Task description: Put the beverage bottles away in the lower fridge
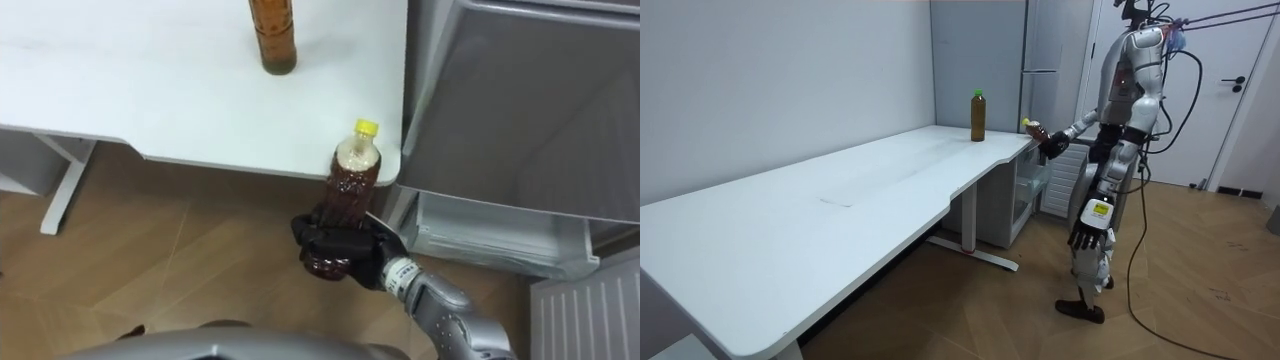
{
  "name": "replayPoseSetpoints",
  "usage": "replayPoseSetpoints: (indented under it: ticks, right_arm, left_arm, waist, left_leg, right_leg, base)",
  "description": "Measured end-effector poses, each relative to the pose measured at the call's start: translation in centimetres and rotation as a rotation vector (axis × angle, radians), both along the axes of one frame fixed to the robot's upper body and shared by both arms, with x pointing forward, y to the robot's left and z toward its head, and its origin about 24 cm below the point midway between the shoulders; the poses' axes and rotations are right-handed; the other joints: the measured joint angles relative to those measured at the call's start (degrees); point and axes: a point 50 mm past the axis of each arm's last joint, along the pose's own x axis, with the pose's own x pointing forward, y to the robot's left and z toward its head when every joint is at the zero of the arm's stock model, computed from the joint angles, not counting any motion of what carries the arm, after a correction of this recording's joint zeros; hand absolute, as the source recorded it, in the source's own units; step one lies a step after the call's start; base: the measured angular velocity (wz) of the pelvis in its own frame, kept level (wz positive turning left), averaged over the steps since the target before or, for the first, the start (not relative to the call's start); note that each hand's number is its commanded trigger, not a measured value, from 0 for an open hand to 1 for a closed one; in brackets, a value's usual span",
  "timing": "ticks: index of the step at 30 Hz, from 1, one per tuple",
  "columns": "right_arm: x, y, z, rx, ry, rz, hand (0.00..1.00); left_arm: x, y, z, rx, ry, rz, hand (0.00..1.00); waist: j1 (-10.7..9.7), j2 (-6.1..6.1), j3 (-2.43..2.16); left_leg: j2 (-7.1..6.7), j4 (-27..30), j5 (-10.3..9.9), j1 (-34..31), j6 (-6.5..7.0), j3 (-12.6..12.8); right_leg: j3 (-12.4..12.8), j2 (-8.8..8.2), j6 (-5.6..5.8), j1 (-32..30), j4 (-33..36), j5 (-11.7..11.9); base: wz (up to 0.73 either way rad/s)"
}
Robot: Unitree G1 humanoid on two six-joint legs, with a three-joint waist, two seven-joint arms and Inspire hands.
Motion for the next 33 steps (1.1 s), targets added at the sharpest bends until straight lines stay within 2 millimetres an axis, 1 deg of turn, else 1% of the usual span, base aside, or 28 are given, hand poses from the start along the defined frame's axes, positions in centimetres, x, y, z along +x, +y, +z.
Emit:
replayPoseSetpoints:
  ticks: [5, 10, 12, 16, 18, 21, 25, 28, 29, 33]
  right_arm:
    - [0.3, -0.6, 0.2, 0.014, -0.001, -0.053, 1.00]
    - [0.3, -0.6, 0.2, 0.009, 0.000, -0.057, 1.00]
    - [0.3, -0.7, 0.2, 0.008, 0.000, -0.058, 1.00]
    - [0.3, -0.7, 0.1, -0.001, 0.003, -0.063, 1.00]
    - [0.4, -0.8, 0.2, -0.012, 0.005, -0.075, 1.00]
    - [0.5, -0.9, 0.2, -0.026, 0.008, -0.085, 1.00]
    - [0.5, -1.0, 0.1, -0.038, 0.014, -0.098, 1.00]
    - [0.5, -1.1, 0.1, -0.051, 0.019, -0.109, 1.00]
    - [0.5, -1.1, 0.1, -0.055, 0.021, -0.114, 1.00]
    - [0.7, -1.3, 0.1, -0.063, 0.028, -0.154, 1.00]
  left_arm:
    - [-0.4, 0.1, 0.0, -0.013, 0.022, -0.012, 0.00]
    - [-0.3, 0.2, 0.0, -0.020, 0.025, -0.046, 0.00]
    - [-0.2, 0.2, 0.0, -0.033, 0.019, -0.041, 0.00]
    - [-0.4, 0.3, 0.0, -0.028, 0.024, -0.045, 0.00]
    - [-0.2, 0.4, 0.1, -0.016, 0.023, -0.075, 0.00]
    - [0.0, 0.6, 0.1, 0.002, 0.025, -0.122, 0.00]
    - [0.1, 0.7, 0.2, 0.003, 0.026, -0.132, 0.00]
    - [-0.3, 0.6, 0.1, -0.002, 0.028, -0.104, 0.00]
    - [-0.8, 0.6, 0.1, -0.004, 0.036, -0.089, 0.00]
    - [-1.5, 0.7, 0.1, 0.004, 0.050, -0.077, 0.00]
  waist:
    - [-1.3, 0.28, -0.01]
    - [-1.3, 0.43, -0.17]
    - [-1.3, 0.29, -0.41]
    - [-1.4, 0.10, -0.42]
    - [-1.4, -0.26, -0.29]
    - [-1.2, -0.45, -0.42]
    - [-1.1, -0.56, -0.48]
    - [-1.1, -0.56, -0.48]
    - [-1.1, -0.55, -0.47]
    - [-1.2, -0.60, -0.49]
  left_leg:
    - [0.07, 0.0, 0.0, 0.0, 0.00, 0.1]
    - [0.16, 0.2, 0.0, 0.0, 0.00, 0.2]
    - [0.17, 0.2, 0.0, 0.2, 0.03, 0.2]
    - [0.15, 0.0, 0.0, 1.1, 0.04, 0.2]
    - [0.15, 0.0, 0.0, 1.4, 0.04, 0.2]
    - [0.13, 0.1, 0.0, 1.5, 0.04, 0.2]
    - [0.09, 0.3, 0.1, 1.7, 0.08, 0.1]
    - [0.02, 0.2, 0.1, 2.0, 0.14, 0.1]
    - [0.00, 0.2, 0.1, 2.1, 0.14, 0.1]
    - [-0.17, 0.2, 0.1, 2.2, 0.19, -0.6]
  right_leg:
    - [0.3, 0.06, 0.00, 0.0, 0.1, 0.0]
    - [0.5, 0.19, -0.03, -0.4, 0.2, 0.1]
    - [0.5, 0.18, -0.04, -0.4, 0.2, 0.1]
    - [0.5, 0.17, -0.04, 0.5, 0.2, 0.2]
    - [0.5, 0.17, -0.03, 1.2, 0.1, 0.2]
    - [0.4, 0.15, -0.03, 1.2, 0.1, 0.2]
    - [0.4, 0.14, -0.01, 1.3, 0.1, 0.2]
    - [0.6, 0.10, 0.06, 1.5, 0.1, 0.2]
    - [0.6, 0.08, 0.10, 1.7, 0.0, 0.3]
    - [-0.2, -0.02, 0.13, 2.2, -0.1, 0.3]
  base:
    - [-0.01]
    - [-0.01]
    - [0.00]
    - [0.00]
    - [0.00]
    - [0.00]
    - [0.00]
    - [0.00]
    - [0.00]
    - [0.08]
